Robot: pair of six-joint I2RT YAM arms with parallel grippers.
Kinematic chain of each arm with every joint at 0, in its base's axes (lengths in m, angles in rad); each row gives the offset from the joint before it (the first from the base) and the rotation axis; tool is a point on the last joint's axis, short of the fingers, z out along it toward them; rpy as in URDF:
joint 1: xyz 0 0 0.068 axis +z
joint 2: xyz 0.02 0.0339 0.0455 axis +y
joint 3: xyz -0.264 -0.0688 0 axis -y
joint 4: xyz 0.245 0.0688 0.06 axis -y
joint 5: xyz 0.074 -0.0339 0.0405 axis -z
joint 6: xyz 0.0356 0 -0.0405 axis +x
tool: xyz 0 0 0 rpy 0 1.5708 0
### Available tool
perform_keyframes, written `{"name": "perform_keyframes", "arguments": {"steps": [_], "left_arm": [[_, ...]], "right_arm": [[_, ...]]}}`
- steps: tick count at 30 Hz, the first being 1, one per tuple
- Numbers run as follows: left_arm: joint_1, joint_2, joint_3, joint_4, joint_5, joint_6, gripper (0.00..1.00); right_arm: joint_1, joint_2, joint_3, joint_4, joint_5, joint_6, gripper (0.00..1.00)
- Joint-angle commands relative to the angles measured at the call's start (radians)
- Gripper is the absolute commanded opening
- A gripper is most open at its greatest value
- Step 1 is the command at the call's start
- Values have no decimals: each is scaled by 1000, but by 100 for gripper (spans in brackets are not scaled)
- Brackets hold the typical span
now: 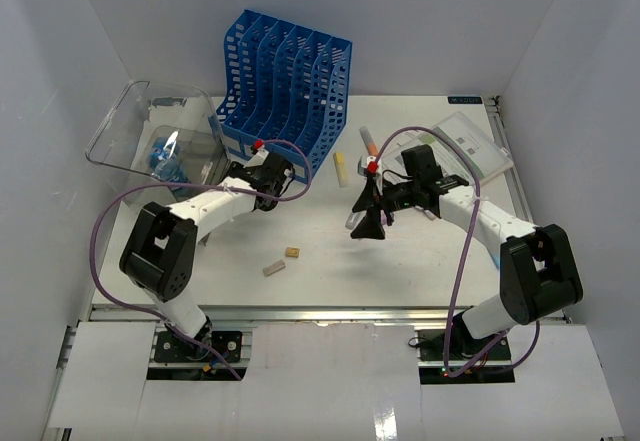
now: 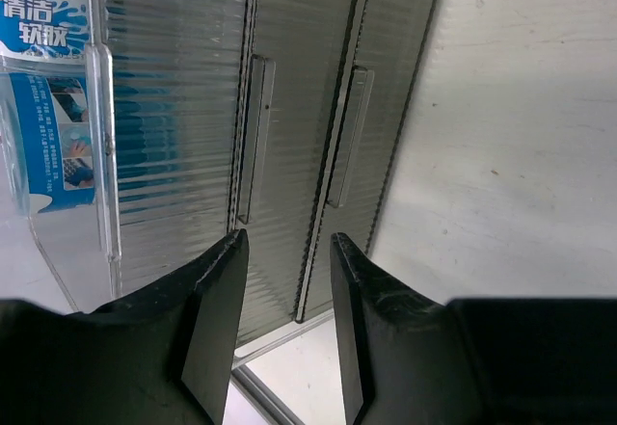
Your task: Organize the desk
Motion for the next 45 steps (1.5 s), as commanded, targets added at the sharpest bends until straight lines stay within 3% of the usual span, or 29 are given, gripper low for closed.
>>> {"name": "perform_keyframes", "arguments": {"steps": [1,9,22,41,45], "left_arm": [[17,34,47,37,-85,7,50],[49,104,62,56,-118,9,50],[36,26,64,56,-104,11,48],[90,93,67,78,-112,23,48],[90,94,62,78,-99,14,29]], "right_arm": [[-16,-11,-15,14,-31,-20,90],[-30,-6,-16,13,-38,-25,90],[-33,13,-13,11,-40,-28,90],[-36,1,-13,10,-44,-31,90],[-36,1,-14,8,-46,-31,90]]}}
